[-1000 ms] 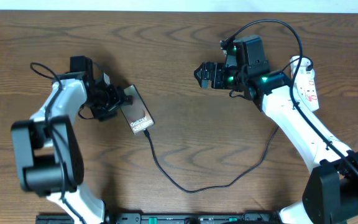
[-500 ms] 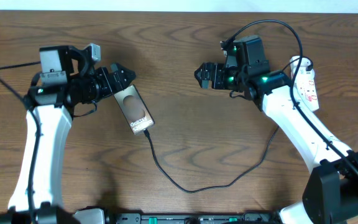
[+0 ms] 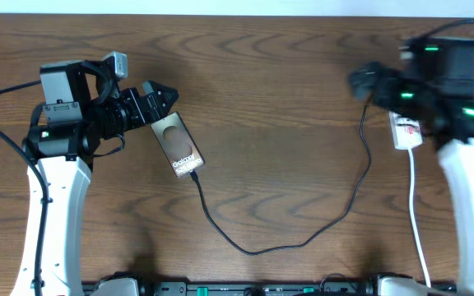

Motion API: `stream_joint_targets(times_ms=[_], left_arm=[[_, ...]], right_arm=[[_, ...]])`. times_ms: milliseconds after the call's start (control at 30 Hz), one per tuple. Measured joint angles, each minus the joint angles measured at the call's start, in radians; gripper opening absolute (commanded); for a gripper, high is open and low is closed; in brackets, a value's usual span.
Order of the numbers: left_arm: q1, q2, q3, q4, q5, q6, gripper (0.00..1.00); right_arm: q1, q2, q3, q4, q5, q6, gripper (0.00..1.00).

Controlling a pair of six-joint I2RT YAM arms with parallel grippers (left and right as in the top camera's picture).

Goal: Plug charger to phone and switch on socket

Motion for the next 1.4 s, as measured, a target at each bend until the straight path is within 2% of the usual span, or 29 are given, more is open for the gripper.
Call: stream_joint_targets(times_ms=[133,300,433,567,800,933,1200,1367,1400], left_arm=[[0.000,0.000,0.000,0.000,-0.006,0.000,0.95],[0.000,0.000,0.000,0.000,-0.008,0.000,0.95],[0.000,0.000,0.000,0.000,-0.014,0.000,0.95],[0.000,0.000,0.000,0.001,-0.029,0.000,0.95],[0.000,0.000,0.000,0.000,-0.035,0.000,0.95],[0.000,0.000,0.000,0.000,-0.037,0.000,0.95],[0.000,0.000,0.000,0.000,-0.038,0.000,0.95],[0.000,0.000,0.000,0.000,-0.038,0.000,0.95],[0.000,0.000,0.000,-0.001,-0.038,0.000,0.95]], right_arm=[[-0.173,-0.052,0.049,-0.061,-0.002,-0.048,0.99],[-0.394,-0.034,0.058,-0.147,-0.077,-0.137,0.99],[-0.561,0.067,0.114,-0.254,-0.209,-0.234,0.99],[-0.653,0.240,0.273,-0.365,-0.278,-0.339,0.99],[-0.652,0.536,0.589,-0.500,-0.315,-0.468,0.99],[-0.631,0.692,0.697,-0.562,-0.306,-0.541,0.99],[-0.563,0.937,0.723,-0.629,-0.275,-0.763,0.99],[-0.492,0.984,0.723,-0.598,-0.246,-0.839,0.99],[-0.472,0.984,0.723,-0.584,-0.240,-0.846,0.97]])
